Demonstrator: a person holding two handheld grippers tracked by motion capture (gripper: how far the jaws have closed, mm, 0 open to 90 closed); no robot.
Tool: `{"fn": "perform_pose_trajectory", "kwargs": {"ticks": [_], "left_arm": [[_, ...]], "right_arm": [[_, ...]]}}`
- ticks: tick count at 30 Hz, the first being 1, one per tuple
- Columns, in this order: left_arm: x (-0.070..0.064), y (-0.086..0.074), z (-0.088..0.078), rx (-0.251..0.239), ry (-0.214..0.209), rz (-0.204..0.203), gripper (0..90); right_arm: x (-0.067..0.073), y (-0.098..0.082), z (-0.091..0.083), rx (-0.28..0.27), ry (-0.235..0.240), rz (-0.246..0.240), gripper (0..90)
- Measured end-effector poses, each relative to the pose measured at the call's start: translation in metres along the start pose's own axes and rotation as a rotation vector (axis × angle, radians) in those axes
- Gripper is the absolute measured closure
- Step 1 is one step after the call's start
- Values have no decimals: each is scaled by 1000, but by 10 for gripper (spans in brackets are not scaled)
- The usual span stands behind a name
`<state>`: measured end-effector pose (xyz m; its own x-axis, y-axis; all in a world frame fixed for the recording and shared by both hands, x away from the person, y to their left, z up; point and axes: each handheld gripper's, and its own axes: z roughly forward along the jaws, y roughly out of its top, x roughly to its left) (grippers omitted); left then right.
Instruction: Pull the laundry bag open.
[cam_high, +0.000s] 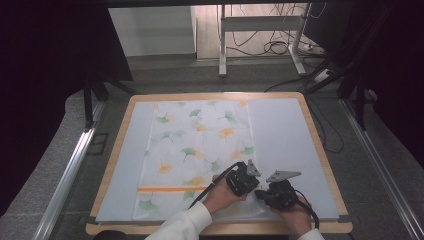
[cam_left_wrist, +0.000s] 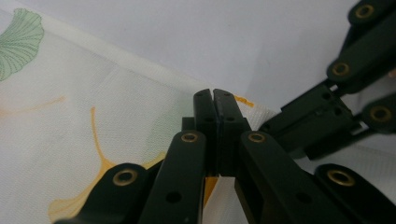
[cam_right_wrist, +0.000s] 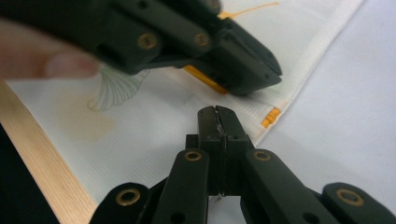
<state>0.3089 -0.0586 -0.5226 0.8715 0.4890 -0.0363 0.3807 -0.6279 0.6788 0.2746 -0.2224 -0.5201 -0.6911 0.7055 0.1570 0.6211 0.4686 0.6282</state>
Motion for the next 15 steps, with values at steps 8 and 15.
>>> {"fn": "perform_pose_trajectory", "kwargs": {"ticks": [8, 15], "left_arm": [[-1, -2, -2, 3, 11, 4, 900], [0, -4, -5, 18, 22, 20, 900]], "right_arm": [[-5, -1, -1, 0, 18, 65, 891], [-9, -1, -1, 3, 36, 83, 892]]}}
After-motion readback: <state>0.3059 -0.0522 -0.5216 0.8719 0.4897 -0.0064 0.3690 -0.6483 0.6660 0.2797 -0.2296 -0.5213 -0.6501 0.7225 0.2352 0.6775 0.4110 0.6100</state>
